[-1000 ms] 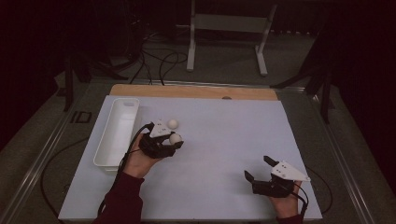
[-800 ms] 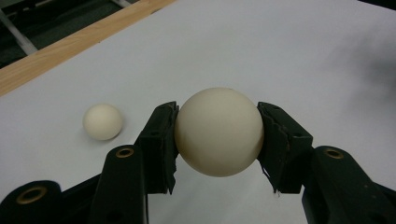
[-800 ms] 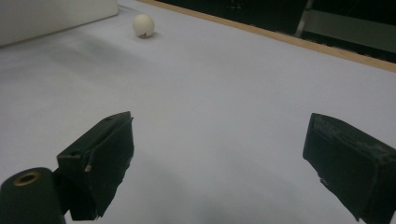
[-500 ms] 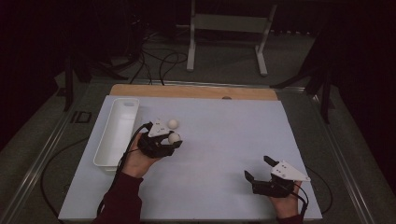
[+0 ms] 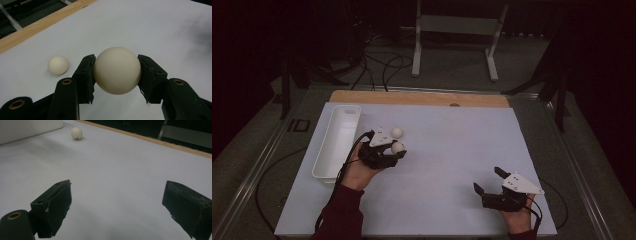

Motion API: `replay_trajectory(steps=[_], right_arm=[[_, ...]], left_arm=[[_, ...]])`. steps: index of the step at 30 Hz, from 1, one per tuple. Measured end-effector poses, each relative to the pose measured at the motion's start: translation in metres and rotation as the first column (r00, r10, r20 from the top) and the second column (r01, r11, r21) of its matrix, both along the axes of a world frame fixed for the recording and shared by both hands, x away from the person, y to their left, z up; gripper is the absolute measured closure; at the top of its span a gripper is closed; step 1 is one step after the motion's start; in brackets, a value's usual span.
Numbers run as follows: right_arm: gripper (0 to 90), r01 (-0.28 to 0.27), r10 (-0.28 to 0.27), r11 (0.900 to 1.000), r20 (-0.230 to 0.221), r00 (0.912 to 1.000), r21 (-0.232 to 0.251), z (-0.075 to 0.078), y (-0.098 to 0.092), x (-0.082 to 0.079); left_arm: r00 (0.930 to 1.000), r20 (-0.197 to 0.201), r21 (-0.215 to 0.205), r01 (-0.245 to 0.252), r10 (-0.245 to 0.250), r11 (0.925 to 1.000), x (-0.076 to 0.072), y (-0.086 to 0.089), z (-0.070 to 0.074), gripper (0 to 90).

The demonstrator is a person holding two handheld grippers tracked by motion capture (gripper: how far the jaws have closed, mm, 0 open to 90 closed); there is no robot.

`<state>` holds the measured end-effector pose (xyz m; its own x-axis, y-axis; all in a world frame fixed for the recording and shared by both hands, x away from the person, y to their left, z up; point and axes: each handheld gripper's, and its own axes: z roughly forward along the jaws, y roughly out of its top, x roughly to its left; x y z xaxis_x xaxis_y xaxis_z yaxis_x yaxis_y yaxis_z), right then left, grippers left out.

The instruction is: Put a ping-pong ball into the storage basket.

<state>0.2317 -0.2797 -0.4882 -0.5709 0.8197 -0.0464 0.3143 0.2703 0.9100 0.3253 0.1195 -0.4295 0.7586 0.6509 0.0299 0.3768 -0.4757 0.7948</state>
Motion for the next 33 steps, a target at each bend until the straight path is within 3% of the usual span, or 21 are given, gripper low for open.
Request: replay_trajectory(steps=[33], right_arm=[[8.5,0.001,-0.001,1.0,0.003,1.0,0.0,0.0002,-0.0003,0.0]], left_arm=[[0.9998,0.017,-0.009,-0.012,0.012,0.9999,-0.0028,0.007,0.0073,51.2]])
